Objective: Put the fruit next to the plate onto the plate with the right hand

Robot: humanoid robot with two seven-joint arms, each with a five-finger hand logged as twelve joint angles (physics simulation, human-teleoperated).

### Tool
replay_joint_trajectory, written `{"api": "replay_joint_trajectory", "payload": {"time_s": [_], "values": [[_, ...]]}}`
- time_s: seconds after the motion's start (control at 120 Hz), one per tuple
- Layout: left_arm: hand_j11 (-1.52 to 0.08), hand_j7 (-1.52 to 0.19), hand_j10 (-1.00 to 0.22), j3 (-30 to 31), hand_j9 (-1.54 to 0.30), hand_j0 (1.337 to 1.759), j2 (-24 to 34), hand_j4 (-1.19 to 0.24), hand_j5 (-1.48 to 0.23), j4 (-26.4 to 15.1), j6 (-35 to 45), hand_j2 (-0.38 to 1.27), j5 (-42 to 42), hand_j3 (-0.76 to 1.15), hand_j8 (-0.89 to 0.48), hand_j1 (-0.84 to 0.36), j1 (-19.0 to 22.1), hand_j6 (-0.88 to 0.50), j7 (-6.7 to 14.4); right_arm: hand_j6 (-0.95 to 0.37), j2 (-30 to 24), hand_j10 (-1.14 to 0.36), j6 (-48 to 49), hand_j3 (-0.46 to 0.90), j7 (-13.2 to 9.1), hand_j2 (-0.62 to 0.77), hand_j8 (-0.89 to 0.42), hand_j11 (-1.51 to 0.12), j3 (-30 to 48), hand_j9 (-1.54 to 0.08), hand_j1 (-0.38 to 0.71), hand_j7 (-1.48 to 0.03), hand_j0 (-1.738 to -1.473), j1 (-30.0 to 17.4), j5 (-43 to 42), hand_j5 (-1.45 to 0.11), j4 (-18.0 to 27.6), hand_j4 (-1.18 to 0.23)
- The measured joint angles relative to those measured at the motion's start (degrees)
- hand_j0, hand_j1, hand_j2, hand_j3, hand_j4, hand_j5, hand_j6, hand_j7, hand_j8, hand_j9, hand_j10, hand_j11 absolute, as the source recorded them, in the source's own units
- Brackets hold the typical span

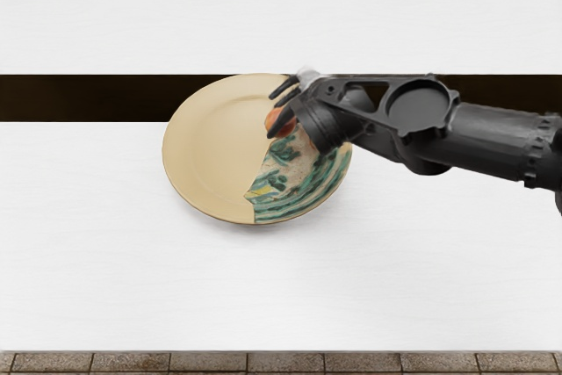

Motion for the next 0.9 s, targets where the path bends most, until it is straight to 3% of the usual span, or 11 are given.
{"api": "replay_joint_trajectory", "payload": {"time_s": [0.058,0.267,0.575,0.9], "values": [[-0.31,-0.31,-0.24,0.0,-0.31,1.658,0.0,-0.24,-0.31,0.0,0.0,0.05,0.0,0.0,-0.24,0.06,0.0,-0.24,0.0,-0.73,0.3,-0.66,0.0,0.0,0.0,0.59,-0.52,-1.18,-0.2,-1.17,0.25,-1.13,-1.656,-0.1,0.0,-1.16,-0.3,-0.86],[-0.31,-0.31,-0.24,0.0,-0.31,1.658,0.0,-0.24,-0.31,0.0,0.0,0.05,0.0,0.0,-0.24,0.06,0.0,-0.24,0.0,-0.72,0.5,-0.66,0.0,0.0,0.0,0.54,-0.51,-1.07,-1.7,-1.07,0.25,-1.05,-1.657,0.1,-0.1,-1.06,-0.6,-0.8],[-0.31,-0.31,-0.24,0.0,-0.31,1.658,0.0,-0.24,-0.31,0.0,0.0,0.05,0.0,0.0,-0.24,0.06,0.0,-0.24,0.0,-0.55,0.6,-0.52,0.0,0.0,0.0,0.1,-0.44,-0.73,-2.1,-0.73,0.23,-0.73,-1.658,1.6,-0.1,-0.73,0.0,-0.56],[-0.31,-0.31,-0.24,0.0,-0.31,1.658,0.0,-0.24,-0.31,0.0,0.0,0.05,0.0,0.0,-0.24,0.06,0.0,-0.24,0.0,-0.36,0.5,-0.35,0.0,0.0,0.0,-0.03,-0.33,-0.47,-3.2,-0.47,0.06,-0.47,-1.658,2.9,-0.1,-0.47,0.2,-0.36]]}}
